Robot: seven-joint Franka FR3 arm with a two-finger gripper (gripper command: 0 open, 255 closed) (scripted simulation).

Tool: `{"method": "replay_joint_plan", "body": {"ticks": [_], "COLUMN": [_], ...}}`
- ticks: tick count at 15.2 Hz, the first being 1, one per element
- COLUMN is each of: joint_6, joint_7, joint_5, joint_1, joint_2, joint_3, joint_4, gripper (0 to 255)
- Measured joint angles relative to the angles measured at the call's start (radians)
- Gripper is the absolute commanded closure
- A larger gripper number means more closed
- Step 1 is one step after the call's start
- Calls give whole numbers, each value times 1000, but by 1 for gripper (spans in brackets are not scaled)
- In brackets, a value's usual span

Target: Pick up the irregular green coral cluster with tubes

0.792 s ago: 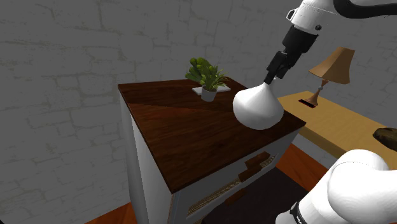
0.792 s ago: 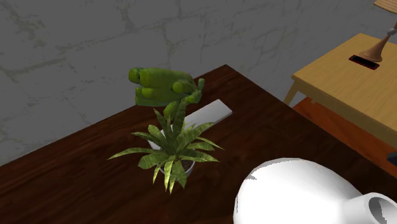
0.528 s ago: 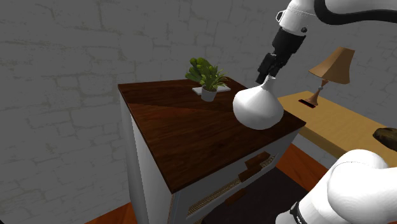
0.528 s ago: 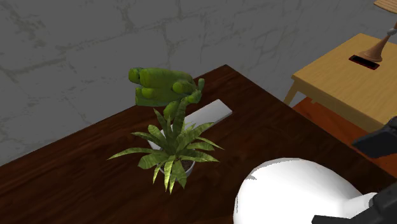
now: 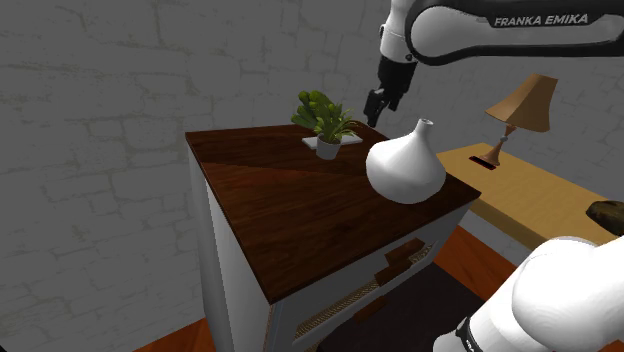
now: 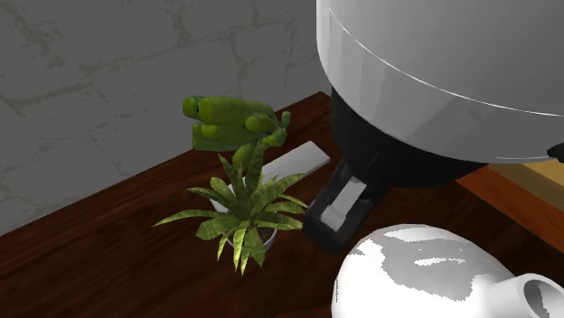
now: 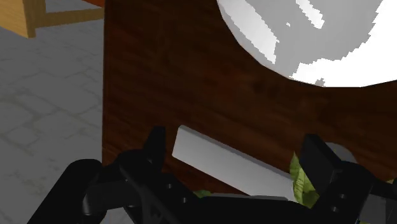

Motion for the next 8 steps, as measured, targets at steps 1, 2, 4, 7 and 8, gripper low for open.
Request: {"method": "replay_joint_plan", "body": {"ticks": [1,2,4,7,8], "joint_6": [8,14,32,42,34], "joint_7": [12,21,44,89,100], "joint_5": [-28,-60,-126,-233,-269], "joint_1": [-4,-11,-23,-32,-33], "joint_2": [32,74,153,275,316], "joint_3": [15,27,50,85,95], "joint_4": [16,46,92,167,202], "gripper": [0,0,0,0,0]}}
